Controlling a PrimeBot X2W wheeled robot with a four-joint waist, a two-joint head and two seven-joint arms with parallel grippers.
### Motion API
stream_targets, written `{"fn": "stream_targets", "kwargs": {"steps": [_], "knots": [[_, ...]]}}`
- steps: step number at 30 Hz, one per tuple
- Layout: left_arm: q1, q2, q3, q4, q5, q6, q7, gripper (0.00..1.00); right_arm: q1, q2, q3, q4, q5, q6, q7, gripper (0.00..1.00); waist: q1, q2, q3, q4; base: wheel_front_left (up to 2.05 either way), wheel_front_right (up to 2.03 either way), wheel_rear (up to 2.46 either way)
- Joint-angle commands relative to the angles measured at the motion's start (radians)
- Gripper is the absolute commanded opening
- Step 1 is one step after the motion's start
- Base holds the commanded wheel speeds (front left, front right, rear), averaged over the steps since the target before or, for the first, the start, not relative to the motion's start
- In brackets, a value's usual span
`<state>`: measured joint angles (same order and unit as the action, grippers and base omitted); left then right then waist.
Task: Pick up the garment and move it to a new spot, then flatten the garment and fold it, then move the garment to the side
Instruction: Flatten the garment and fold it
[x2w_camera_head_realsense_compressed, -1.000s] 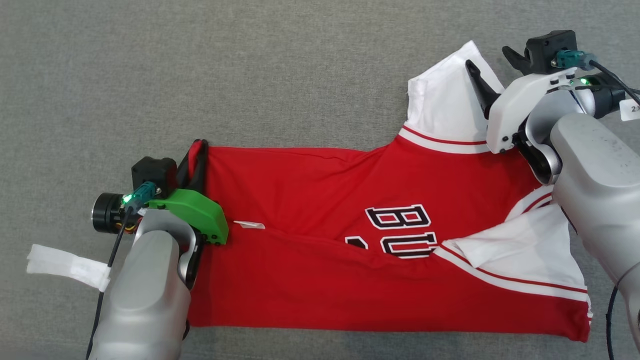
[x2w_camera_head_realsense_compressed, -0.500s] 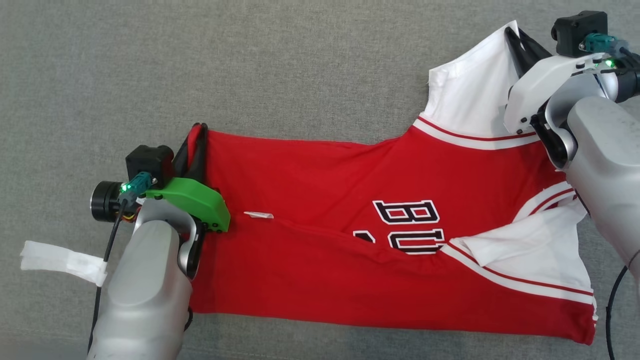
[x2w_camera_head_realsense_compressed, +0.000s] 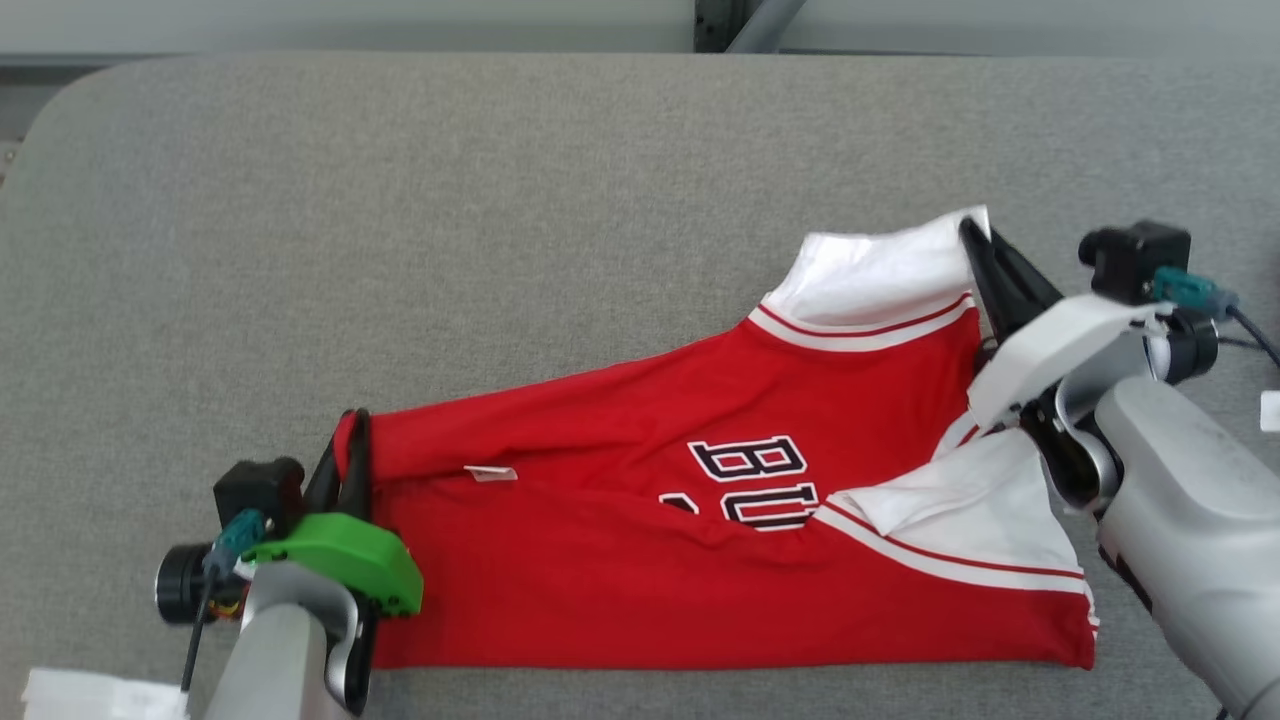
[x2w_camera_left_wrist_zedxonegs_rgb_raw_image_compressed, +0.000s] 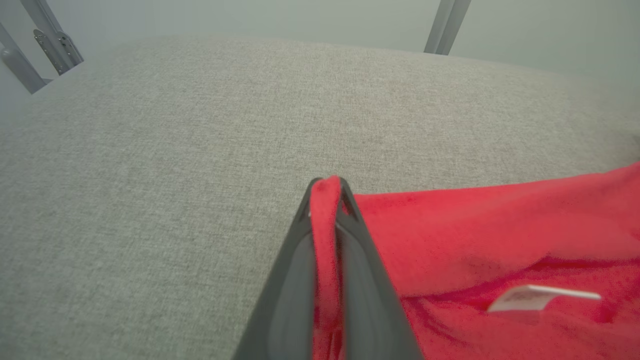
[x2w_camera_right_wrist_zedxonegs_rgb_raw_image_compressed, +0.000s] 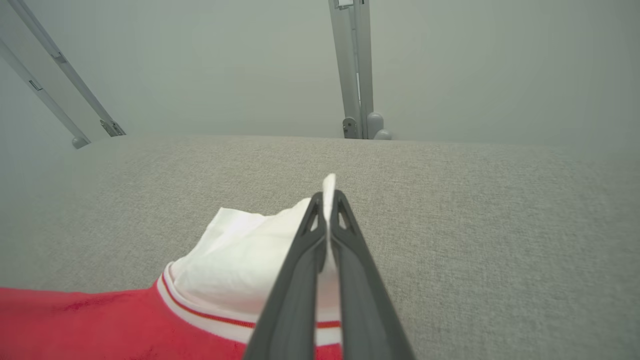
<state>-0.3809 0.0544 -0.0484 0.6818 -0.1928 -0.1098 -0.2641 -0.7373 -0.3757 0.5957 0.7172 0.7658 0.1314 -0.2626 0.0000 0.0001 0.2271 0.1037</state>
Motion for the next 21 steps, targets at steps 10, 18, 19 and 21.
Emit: {"fn": "stream_targets", "kwargs": {"steps": [10, 18, 19, 21], "knots": [[0.2, 0.011, 0.071, -0.022, 0.021, -0.004, 0.0, 0.0, 0.344, 0.005, -0.128, -0.206, 0.026, -0.002, -0.003, 0.0, 0.0, -0.0001, -0.184, -0.124, 0.0, 0.0, 0.0], [0.288, 0.006, 0.119, -0.015, 0.033, 0.033, 0.0, 1.0, 0.501, 0.014, -0.082, -0.149, 0.069, -0.002, 0.007, 1.0, 0.0, -0.0001, -0.196, -0.142, 0.0, 0.0, 0.0], [0.296, 0.004, 0.12, -0.016, 0.036, 0.035, 0.0, 1.0, 0.503, 0.008, -0.08, -0.138, 0.073, -0.002, 0.005, 1.0, 0.0, -0.0001, -0.196, -0.141, 0.0, 0.0, 0.0], [0.313, 0.002, 0.134, -0.039, 0.039, 0.051, 0.0, 1.0, 0.502, -0.008, -0.101, -0.122, 0.072, -0.001, 0.002, 1.0, 0.0, -0.0001, -0.197, -0.134, 0.0, 0.0, 0.0]]}}
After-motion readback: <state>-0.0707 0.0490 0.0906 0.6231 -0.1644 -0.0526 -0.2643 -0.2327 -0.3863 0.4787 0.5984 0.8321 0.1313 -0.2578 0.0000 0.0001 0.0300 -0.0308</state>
